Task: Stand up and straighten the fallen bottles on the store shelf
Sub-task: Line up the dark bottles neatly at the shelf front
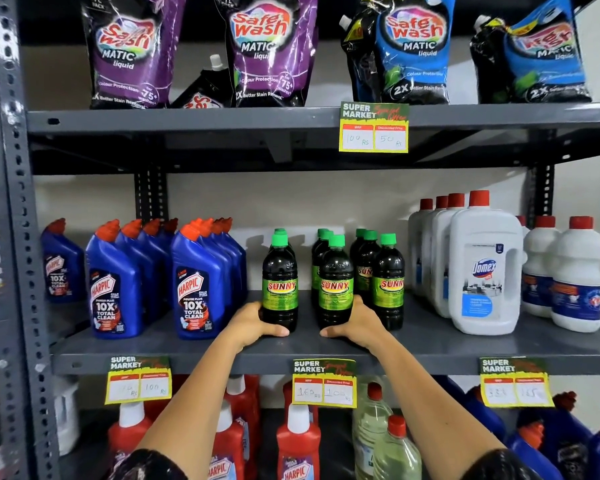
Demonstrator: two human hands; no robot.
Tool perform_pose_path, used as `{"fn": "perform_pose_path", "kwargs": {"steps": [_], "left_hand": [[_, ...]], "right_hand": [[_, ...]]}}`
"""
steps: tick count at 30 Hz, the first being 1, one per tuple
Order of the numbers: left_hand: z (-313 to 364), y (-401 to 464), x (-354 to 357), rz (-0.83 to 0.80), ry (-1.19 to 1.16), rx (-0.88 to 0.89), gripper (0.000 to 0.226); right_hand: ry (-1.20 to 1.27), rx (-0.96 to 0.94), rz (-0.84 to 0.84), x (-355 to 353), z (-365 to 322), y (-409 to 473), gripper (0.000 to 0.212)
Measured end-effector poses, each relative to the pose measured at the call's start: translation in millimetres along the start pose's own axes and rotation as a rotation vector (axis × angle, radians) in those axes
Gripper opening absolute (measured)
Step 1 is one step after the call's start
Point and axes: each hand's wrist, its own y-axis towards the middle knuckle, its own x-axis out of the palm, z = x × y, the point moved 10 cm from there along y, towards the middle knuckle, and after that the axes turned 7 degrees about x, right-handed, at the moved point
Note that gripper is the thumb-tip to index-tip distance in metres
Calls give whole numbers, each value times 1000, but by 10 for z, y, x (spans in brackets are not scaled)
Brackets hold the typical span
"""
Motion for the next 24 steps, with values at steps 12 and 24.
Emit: {"fn": "perform_pose_path", "kwargs": {"steps": [12,24], "left_hand": [[-12,31,-1,8,19,6,72],[721,-549,-354,586,258,384,86]], "right_hand": [[-10,9,7,-15,-14,-34,90],[67,47,237,-697,432,-271,63]]}}
